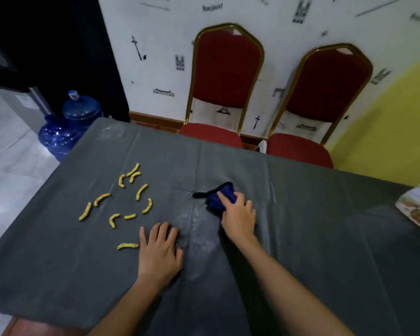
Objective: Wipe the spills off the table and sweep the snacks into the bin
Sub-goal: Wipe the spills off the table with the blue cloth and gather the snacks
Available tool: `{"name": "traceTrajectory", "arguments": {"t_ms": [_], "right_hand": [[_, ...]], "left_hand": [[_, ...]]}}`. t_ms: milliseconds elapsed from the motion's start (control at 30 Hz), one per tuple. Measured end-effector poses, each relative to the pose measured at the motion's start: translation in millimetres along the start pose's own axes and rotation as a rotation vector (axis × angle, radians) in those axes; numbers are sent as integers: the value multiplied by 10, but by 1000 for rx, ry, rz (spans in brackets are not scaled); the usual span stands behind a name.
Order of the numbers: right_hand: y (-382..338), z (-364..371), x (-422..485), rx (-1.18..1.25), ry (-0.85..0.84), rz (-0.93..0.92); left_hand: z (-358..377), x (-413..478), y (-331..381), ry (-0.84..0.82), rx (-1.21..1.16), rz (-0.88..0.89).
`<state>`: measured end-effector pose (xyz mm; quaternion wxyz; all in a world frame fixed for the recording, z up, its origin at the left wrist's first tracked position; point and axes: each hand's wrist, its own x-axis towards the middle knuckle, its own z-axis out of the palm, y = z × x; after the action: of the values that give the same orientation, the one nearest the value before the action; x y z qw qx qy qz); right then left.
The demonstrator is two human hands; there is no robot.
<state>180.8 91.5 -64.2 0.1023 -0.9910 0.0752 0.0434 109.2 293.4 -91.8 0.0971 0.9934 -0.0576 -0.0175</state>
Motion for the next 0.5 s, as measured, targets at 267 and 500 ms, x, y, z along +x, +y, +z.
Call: {"name": "traceTrajectory", "arguments": {"t_ms": [267, 500], "right_hand": [[255, -216, 457, 179, 37, 473], [-204, 72, -417, 51, 52, 151]], "left_hand": [[-120, 211, 56, -8, -32, 0], [-34, 166, 62, -192, -65, 124]]}}
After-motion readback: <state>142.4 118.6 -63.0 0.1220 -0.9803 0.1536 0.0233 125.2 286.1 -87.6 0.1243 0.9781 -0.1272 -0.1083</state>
